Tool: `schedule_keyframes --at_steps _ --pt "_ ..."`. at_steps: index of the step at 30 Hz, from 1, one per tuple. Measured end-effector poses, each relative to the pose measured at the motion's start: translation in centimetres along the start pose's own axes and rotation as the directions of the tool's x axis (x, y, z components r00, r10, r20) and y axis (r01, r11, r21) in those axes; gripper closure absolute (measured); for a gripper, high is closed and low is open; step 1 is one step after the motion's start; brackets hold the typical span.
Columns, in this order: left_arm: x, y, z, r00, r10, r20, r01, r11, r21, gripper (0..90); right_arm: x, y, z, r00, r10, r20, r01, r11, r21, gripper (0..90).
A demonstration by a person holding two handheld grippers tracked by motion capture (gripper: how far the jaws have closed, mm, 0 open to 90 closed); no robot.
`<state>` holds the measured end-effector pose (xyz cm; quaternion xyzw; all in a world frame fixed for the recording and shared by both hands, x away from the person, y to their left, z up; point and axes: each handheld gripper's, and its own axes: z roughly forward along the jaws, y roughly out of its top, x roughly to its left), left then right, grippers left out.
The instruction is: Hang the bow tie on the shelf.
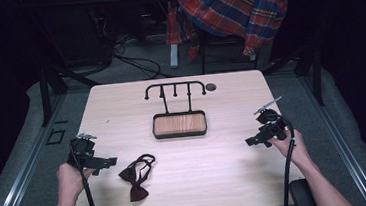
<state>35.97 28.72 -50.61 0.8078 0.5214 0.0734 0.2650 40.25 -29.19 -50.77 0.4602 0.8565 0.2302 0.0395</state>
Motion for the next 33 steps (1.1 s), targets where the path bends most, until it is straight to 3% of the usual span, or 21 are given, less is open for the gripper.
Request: schedule_keyframes --at_steps 15,21,24,28,31,33 --pt "-0.3 0.4 -0.1 0.9998 -0.006 0.017 0.006 0.9991 -0.042 0.0 0.2 0.1 0.2 1.0000 -0.005 0.001 0.005 1.000 0.006 17.1" --pt "-1.2 1.2 0.8 0.9975 0.046 0.053 -0.044 0.9987 -0.025 0.0 0.3 0.1 0.3 0.9999 -0.011 -0.008 0.011 1.000 0.012 17.1" --pt "-1.8 1.5 1.2 0.9966 0.064 0.053 -0.063 0.9979 -0.017 0.0 0.3 0.2 0.3 0.9999 -0.013 -0.008 0.013 1.000 0.014 17.1" --pt "-2.5 2.1 1.9 0.9935 0.099 0.056 -0.099 0.9951 -0.003 0.0 0.4 0.2 0.4 0.9999 -0.008 -0.015 0.008 1.000 0.007 17.1" --pt "-3.1 2.4 2.5 0.9872 0.145 0.067 -0.147 0.9890 0.017 0.3 0.3 0.2 0.3 0.9997 -0.020 -0.014 0.021 1.000 0.022 17.1" --pt "-3.2 2.5 2.6 0.9861 0.151 0.070 -0.152 0.9882 0.019 1.1 0.3 0.2 0.3 0.9997 -0.021 -0.016 0.021 1.000 0.020 17.0"
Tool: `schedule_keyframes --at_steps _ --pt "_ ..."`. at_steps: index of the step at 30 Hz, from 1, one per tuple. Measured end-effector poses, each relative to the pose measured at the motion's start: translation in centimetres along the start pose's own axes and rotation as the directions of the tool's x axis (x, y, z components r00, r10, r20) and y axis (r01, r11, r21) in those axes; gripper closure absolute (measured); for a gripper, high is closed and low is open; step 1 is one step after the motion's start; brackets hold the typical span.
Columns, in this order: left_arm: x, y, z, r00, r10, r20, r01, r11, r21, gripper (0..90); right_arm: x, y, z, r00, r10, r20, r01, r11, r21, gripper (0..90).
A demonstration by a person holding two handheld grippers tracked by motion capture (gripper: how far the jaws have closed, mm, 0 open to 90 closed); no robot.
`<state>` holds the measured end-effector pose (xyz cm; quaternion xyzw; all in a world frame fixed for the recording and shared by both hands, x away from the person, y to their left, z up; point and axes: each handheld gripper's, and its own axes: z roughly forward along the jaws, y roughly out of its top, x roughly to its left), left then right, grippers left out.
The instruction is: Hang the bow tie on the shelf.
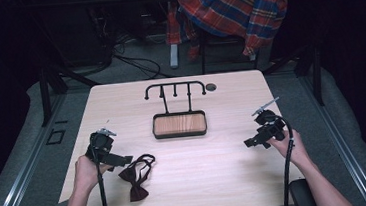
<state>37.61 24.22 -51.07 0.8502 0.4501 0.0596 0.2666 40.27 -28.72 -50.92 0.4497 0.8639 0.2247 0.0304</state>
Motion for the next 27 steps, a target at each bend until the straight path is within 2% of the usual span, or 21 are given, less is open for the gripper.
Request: schedule_keyframes --at_steps 3,5,6,11,12,13,15,20,23,24,25,27 --pt "-0.2 0.3 0.5 0.9999 0.014 0.002 -0.014 0.9998 0.015 3.7 0.0 0.0 0.1 1.0000 0.005 -0.003 -0.005 1.000 -0.005 17.0" --pt "-0.6 0.7 1.1 0.9992 0.039 0.009 -0.039 0.9985 0.039 4.4 0.1 0.0 0.2 1.0000 0.005 0.004 -0.005 1.000 -0.003 17.1" --pt "-0.7 0.8 1.2 0.9988 0.048 0.009 -0.049 0.9978 0.045 6.3 -0.1 0.1 0.1 0.9999 -0.012 0.003 0.012 1.000 0.015 17.0" --pt "-1.6 1.5 2.3 0.9955 0.094 0.016 -0.095 0.9920 0.084 16.5 0.0 0.1 0.2 1.0000 0.001 -0.002 0.000 1.000 0.010 17.1" --pt "-1.9 1.8 2.6 0.9937 0.109 0.025 -0.111 0.9891 0.096 18.2 0.0 0.1 0.2 1.0000 -0.001 -0.002 0.001 1.000 0.012 17.1" --pt "-2.1 1.9 2.9 0.9925 0.118 0.033 -0.121 0.9876 0.100 26.1 0.0 0.1 0.2 1.0000 -0.003 -0.004 0.004 1.000 0.019 17.1" --pt "-2.4 2.0 3.2 0.9896 0.139 0.039 -0.142 0.9830 0.116 33.1 -0.1 0.1 0.2 1.0000 0.002 -0.001 -0.002 1.000 0.021 17.1" --pt "-2.8 2.4 3.9 0.9832 0.176 0.048 -0.181 0.9725 0.146 45.9 -0.1 0.0 0.2 0.9999 0.008 -0.008 -0.008 1.000 0.012 17.0" --pt "-3.3 2.5 4.3 0.9788 0.197 0.056 -0.204 0.9636 0.173 54.8 0.0 0.0 0.2 1.0000 0.008 0.003 -0.008 1.000 0.017 16.9" --pt "-3.5 2.5 4.5 0.9752 0.215 0.052 -0.221 0.9561 0.192 56.4 -0.1 0.1 0.2 1.0000 0.005 0.000 -0.005 1.000 0.022 17.0" --pt "-3.6 2.5 4.6 0.9732 0.225 0.049 -0.230 0.9518 0.203 58.2 0.0 0.1 0.2 0.9999 0.011 -0.001 -0.011 1.000 0.018 17.0" --pt "-3.7 2.4 4.7 0.9710 0.235 0.044 -0.239 0.9470 0.215 62.2 0.0 0.1 0.2 0.9999 0.014 -0.002 -0.014 1.000 0.014 17.0"
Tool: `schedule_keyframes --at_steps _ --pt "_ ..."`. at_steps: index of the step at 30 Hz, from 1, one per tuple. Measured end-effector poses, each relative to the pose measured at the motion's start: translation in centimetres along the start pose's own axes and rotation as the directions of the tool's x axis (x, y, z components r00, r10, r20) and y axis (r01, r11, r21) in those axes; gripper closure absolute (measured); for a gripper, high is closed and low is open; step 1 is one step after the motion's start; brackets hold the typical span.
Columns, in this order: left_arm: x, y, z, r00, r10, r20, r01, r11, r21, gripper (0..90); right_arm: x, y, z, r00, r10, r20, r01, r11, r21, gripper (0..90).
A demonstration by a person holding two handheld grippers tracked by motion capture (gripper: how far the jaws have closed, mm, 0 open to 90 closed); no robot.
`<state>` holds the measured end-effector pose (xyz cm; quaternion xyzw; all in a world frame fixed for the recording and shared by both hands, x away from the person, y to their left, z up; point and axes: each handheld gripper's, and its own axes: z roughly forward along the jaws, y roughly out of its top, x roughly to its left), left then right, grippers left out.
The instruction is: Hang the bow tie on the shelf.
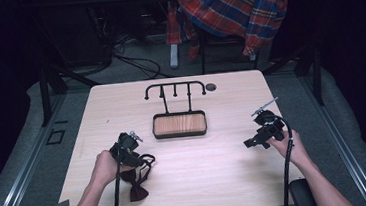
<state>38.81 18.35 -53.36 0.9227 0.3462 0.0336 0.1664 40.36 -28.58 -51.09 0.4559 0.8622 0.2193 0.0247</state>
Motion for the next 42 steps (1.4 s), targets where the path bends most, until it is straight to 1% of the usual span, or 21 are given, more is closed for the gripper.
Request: schedule_keyframes --at_steps 3,4,5,8,10,11,12,14,15,17,18,19,20,22,25,28,29,30,34,39,42 --pt "-0.2 0.0 0.1 0.9998 0.006 -0.021 -0.006 0.9999 0.015 67.1 0.1 0.0 0.0 1.0000 0.008 -0.002 -0.008 1.000 -0.011 16.9" --pt "-0.4 0.0 0.1 0.9995 0.013 -0.027 -0.013 0.9996 0.026 68.5 0.2 -0.1 0.0 0.9999 0.008 0.010 -0.008 1.000 -0.014 17.0" --pt "-0.6 0.0 0.2 0.9987 0.025 -0.044 -0.024 0.9992 0.033 69.6 0.2 0.0 -0.1 1.0000 -0.004 0.002 0.004 1.000 -0.007 16.9" --pt "-1.0 0.1 0.6 0.9965 0.049 -0.067 -0.044 0.9962 0.075 72.9 0.2 0.0 -0.1 0.9999 0.002 0.011 -0.002 1.000 -0.004 16.9" --pt "-1.1 0.2 0.6 0.9958 0.054 -0.074 -0.048 0.9957 0.080 76.1 0.2 0.0 -0.1 0.9999 0.004 0.010 -0.004 1.000 -0.003 16.9" --pt "-1.1 0.2 0.6 0.9958 0.055 -0.074 -0.049 0.9955 0.081 77.8 0.3 -0.1 0.0 0.9998 0.018 0.004 -0.018 1.000 -0.017 16.8" --pt "-1.0 0.1 0.6 0.9957 0.057 -0.074 -0.051 0.9954 0.081 79.1 0.1 0.0 -0.1 0.9999 0.010 -0.007 -0.010 1.000 -0.003 16.8" --pt "-1.0 0.0 0.6 0.9960 0.051 -0.073 -0.045 0.9956 0.082 81.5 0.0 -0.1 -0.1 0.9997 0.023 -0.007 -0.023 1.000 -0.004 16.8" --pt "-0.9 0.0 0.7 0.9958 0.052 -0.075 -0.045 0.9952 0.086 82.5 -0.1 -0.1 -0.1 0.9997 0.023 0.003 -0.023 1.000 -0.002 16.7" --pt "-0.8 -0.1 0.8 0.9964 0.047 -0.071 -0.041 0.9950 0.092 84.7 -0.1 -0.1 -0.1 0.9998 0.021 -0.002 -0.021 1.000 -0.004 16.6" --pt "-0.8 -0.1 0.8 0.9965 0.047 -0.069 -0.040 0.9948 0.093 85.8 0.0 0.0 -0.1 0.9999 0.008 -0.008 -0.008 1.000 -0.001 16.6" --pt "-0.8 -0.1 0.9 0.9970 0.045 -0.064 -0.039 0.9950 0.093 86.7 0.2 0.0 0.0 0.9997 0.022 -0.011 -0.022 1.000 -0.014 16.6" --pt "-0.8 -0.2 0.9 0.9971 0.044 -0.062 -0.038 0.9949 0.093 87.3 0.2 0.0 0.0 1.0000 0.007 -0.003 -0.007 1.000 0.001 16.6" --pt "-0.9 -0.2 0.9 0.9972 0.044 -0.061 -0.038 0.9943 0.100 88.0 0.2 0.1 -0.1 1.0000 -0.003 -0.001 0.003 1.000 0.010 16.6" --pt "-0.7 -0.2 0.9 0.9975 0.045 -0.055 -0.039 0.9947 0.095 88.5 0.2 0.1 -0.1 1.0000 -0.004 0.000 0.004 1.000 0.010 16.6" --pt "-0.6 -0.4 0.6 0.9982 0.034 -0.050 -0.030 0.9965 0.078 88.8 0.3 0.1 -0.1 1.0000 -0.009 0.003 0.009 1.000 0.012 16.5" --pt "-0.5 -0.4 0.4 0.9983 0.030 -0.050 -0.027 0.9975 0.066 88.8 0.4 0.1 0.0 1.0000 0.002 -0.006 -0.002 1.000 -0.003 16.5" --pt "-0.5 -0.4 0.2 0.9982 0.027 -0.054 -0.024 0.9984 0.052 88.8 0.4 0.1 0.0 1.0000 -0.001 -0.008 0.001 1.000 -0.002 16.5" --pt "-0.4 -0.6 -0.8 0.9990 0.003 -0.044 -0.004 1.0000 -0.002 89.1 0.3 0.1 -0.1 1.0000 -0.008 -0.005 0.008 1.000 0.011 16.6" --pt "-0.3 -0.9 -2.1 0.9986 -0.009 -0.053 0.005 0.9981 -0.061 89.2 0.3 0.1 0.0 1.0000 -0.006 -0.008 0.006 1.000 0.011 16.6" --pt "-0.2 -1.3 -3.0 0.9980 -0.026 -0.057 0.020 0.9940 -0.107 89.3 0.3 0.1 0.0 0.9999 -0.008 -0.007 0.008 1.000 0.009 16.6"
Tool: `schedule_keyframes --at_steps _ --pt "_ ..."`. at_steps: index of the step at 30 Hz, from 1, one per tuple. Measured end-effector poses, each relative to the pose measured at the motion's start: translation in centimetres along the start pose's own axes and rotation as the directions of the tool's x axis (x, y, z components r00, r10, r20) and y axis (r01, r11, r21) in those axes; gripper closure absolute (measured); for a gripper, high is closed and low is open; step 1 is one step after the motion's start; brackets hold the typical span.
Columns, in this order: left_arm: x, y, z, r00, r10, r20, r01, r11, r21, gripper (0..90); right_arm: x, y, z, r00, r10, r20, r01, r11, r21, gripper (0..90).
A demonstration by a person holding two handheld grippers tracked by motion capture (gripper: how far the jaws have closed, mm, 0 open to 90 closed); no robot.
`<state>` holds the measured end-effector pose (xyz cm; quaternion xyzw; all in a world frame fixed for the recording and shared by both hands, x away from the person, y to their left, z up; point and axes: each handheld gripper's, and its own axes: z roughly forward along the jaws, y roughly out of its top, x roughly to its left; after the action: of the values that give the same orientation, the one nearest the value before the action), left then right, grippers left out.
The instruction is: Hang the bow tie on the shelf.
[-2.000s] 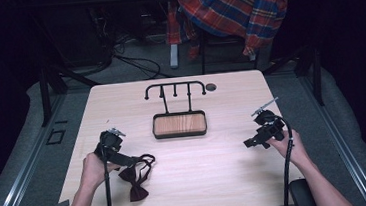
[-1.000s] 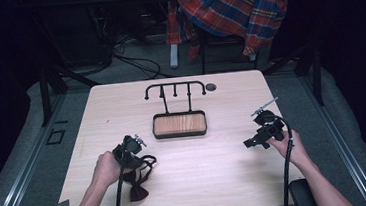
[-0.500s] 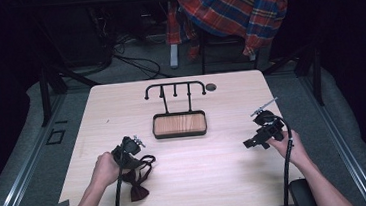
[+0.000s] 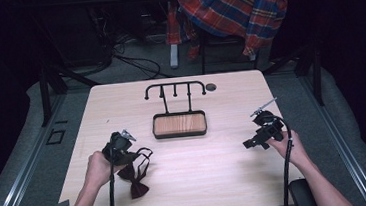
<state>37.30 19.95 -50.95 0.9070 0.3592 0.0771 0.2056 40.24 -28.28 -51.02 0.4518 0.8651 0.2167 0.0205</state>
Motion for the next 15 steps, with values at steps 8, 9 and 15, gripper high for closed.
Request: schedule_keyframes --at_steps 8,9,15 --pt "0.3 -0.7 -2.9 0.9987 -0.050 -0.011 0.048 0.9906 -0.128 89.4 0.3 0.1 -0.2 0.9999 -0.012 0.000 0.012 1.000 -0.026 16.3" --pt "0.3 -0.8 -3.1 0.9982 -0.057 -0.020 0.053 0.9881 -0.144 89.4 0.3 0.1 -0.2 0.9999 -0.016 0.002 0.016 1.000 -0.017 16.3" --pt "0.3 -0.8 -4.0 0.9970 -0.070 -0.031 0.064 0.9813 -0.182 89.4 0.3 0.1 -0.1 0.9998 -0.017 0.005 0.017 1.000 -0.010 16.3"
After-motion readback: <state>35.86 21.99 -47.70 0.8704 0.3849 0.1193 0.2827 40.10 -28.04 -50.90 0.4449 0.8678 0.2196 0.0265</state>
